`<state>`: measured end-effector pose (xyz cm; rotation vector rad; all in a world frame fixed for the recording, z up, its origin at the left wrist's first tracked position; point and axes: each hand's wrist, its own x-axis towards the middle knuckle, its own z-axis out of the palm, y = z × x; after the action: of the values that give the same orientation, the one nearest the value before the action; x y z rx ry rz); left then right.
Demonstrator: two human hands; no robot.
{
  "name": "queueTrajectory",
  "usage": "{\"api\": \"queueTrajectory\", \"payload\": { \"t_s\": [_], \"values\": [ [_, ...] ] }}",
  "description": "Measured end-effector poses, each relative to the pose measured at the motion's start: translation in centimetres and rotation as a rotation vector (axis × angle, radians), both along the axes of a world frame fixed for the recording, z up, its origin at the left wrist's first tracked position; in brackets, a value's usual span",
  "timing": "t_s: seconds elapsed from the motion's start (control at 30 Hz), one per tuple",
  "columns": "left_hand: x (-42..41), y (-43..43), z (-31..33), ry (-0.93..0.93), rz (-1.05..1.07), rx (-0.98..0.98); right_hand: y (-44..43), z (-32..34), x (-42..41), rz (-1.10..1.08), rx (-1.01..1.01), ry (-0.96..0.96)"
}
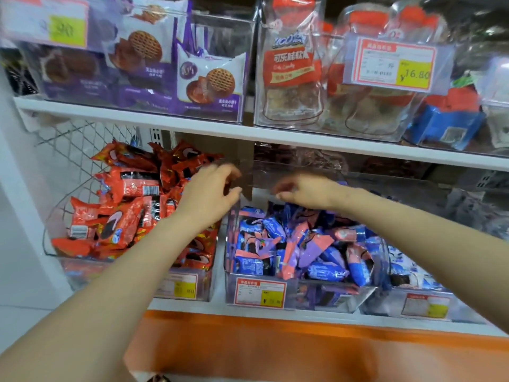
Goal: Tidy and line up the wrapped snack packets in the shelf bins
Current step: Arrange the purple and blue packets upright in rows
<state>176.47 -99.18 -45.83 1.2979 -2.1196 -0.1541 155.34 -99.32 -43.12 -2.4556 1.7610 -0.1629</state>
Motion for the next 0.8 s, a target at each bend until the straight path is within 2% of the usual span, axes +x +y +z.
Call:
{"api": "queueTrajectory", "payload": {
  "t_s": [0.13, 0.23, 0.37, 0.53, 0.63, 0.8],
  "values": [
    [1.5, -1.1, -1.3, -0.065, 0.006, -0.033, -5.7, -2.6, 2.6, -0.072, 0.099, 0.088],
    [2.0, -1.6, -1.6, -0.079, -0.03, -0.051, -8.3, -5.2, 3.3, -0.16, 0.258, 0.132],
    [1.8, -2.1, -1.6, -0.09, -0.055, -0.076, -10.1, -7.4, 3.4, -0.19, 0.303, 0.353],
    [2.0, -2.8, -1.4, -0.021, -0.04, -0.066, -10.5, -7.2, 3.5, -0.121, 0.11, 0.396],
    [2.2, -3.2, -1.5, 0.029, -0.037, -0.023, -8.9, -5.1, 3.4, -0.097, -0.058, 0.333],
    [1.1, -2.4, -0.4, 0.32, -0.073, 0.133, -2.3, -1.1, 2.5, -0.029, -0.34, 0.15]
  ]
}}
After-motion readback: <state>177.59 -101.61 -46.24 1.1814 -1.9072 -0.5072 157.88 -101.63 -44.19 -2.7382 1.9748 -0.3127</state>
